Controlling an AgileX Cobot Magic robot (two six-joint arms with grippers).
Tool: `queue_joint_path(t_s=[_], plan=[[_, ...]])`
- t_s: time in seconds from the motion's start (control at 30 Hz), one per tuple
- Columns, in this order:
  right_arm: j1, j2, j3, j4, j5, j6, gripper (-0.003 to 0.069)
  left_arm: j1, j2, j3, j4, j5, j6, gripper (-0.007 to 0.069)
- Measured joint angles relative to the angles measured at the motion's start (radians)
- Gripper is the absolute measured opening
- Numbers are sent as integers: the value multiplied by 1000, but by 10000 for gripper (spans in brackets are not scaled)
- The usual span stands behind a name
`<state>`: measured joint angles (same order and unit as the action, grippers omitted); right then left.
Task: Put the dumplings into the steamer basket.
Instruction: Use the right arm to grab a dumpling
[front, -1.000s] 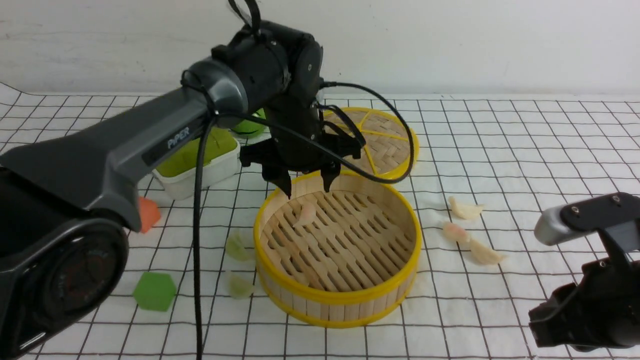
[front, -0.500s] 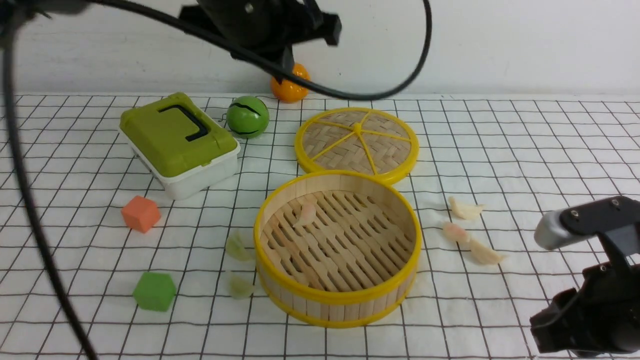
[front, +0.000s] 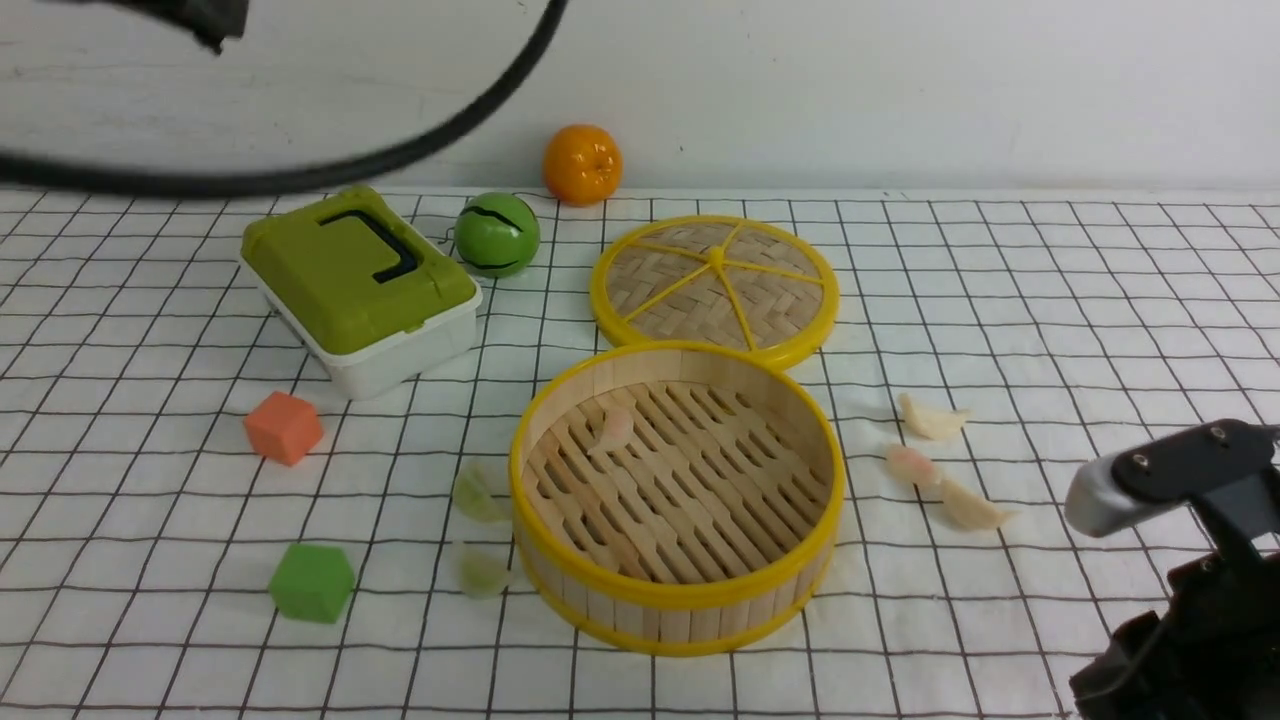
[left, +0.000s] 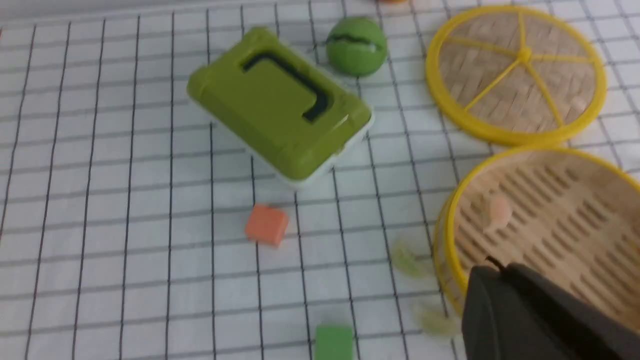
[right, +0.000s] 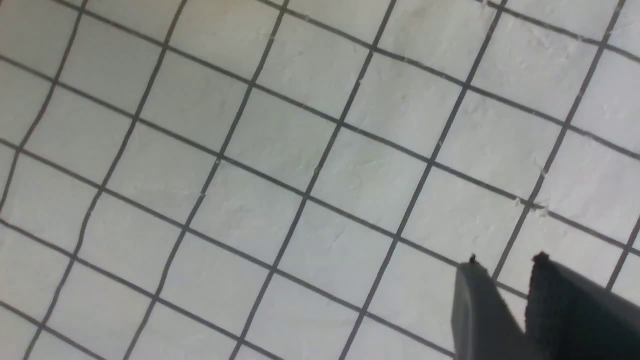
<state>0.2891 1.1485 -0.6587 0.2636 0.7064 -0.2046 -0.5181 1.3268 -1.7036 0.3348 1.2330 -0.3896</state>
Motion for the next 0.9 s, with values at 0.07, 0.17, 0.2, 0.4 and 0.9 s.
queue_joint_path(t_s=[0.07,0.17,0.2,0.4,0.9], plan=[[0,0,0,0,4,-17,158,0,-56,101,3,-15,-17,-13],[0,0,-8,-1,13,-35,167,0,-192,344,20,-63,-93,-13],[0,0,-18,-5,20,-37,171,0,-230,410,25,-72,-117,-13],[0,56,-185,-47,107,-39,216,0,-385,703,37,-98,-188,-13],[0,617,-921,-212,438,-40,416,0,-405,987,-109,-371,-176,-13]])
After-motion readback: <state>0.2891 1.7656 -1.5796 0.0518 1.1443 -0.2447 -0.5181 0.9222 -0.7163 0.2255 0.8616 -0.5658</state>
